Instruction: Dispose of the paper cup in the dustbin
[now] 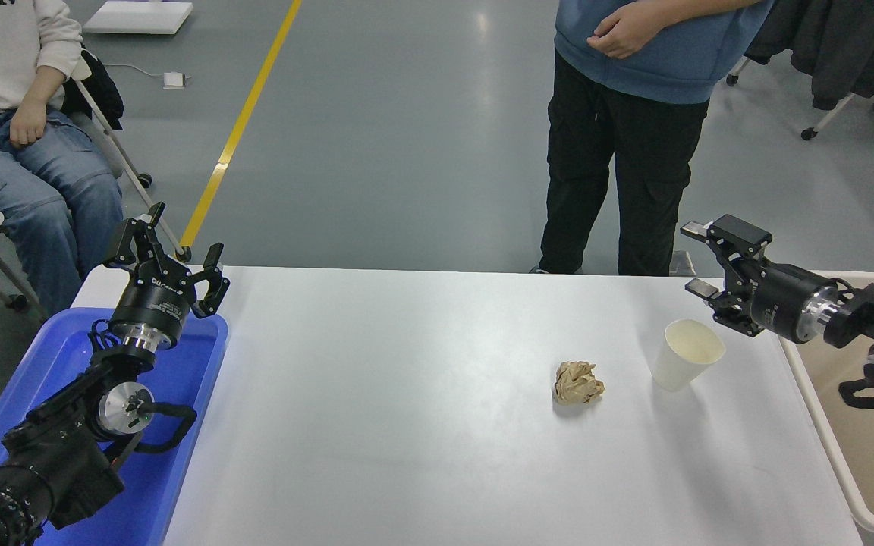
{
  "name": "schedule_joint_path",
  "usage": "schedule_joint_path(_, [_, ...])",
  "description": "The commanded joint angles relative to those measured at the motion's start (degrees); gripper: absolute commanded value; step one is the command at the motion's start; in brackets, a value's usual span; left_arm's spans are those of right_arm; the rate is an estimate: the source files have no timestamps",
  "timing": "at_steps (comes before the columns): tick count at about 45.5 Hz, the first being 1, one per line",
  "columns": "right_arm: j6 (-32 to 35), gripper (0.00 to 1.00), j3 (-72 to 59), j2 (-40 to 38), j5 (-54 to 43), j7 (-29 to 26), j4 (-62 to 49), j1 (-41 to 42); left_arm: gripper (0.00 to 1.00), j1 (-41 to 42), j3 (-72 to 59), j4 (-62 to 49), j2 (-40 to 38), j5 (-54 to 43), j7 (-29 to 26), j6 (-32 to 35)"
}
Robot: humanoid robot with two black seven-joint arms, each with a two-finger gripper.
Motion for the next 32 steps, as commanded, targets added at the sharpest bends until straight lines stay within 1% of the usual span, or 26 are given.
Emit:
schedule_joint_path(1, [0.57,1.0,-5.51,-3.15,-10.4,0.0,1.34,2.64,1.0,0.04,-0.01,-0.01,-0.01,0.03,0.0,-0.03])
schedule_joint_path(4, [0.57,1.0,-7.71,-3.24,-13.83,0.0,0.46,4.22,1.0,0.04,-0.01,-0.01,-0.01,-0.05,0.0,-0.03])
schedule_joint_path(9, [0.66,1.0,-10.78,-3.06,-16.82,0.0,-1.47,6.42,1.0,0.04,-0.01,0.08,-0.01,-0.05,0.0,-0.03])
schedule_joint_path(16, [0.75,1.0,-17.72,-2.1,-17.26,0.0,-5.86,10.55,1.0,0.04,-0.01,-0.01,-0.01,-0.05,0.0,-0.03])
schedule_joint_path(20, [0.66,1.0,-22.21,0.45,-17.26,0.09,-7.89,12.22,1.0,0.04,-0.01,-0.01,-0.01,0.03,0.0,-0.03])
schedule_joint_path(32, [0.4,1.0,-26.7,3.88,-18.31,0.44,-9.47,12.84,1.0,0.04,-0.01,-0.01,-0.01,-0.05,0.0,-0.03])
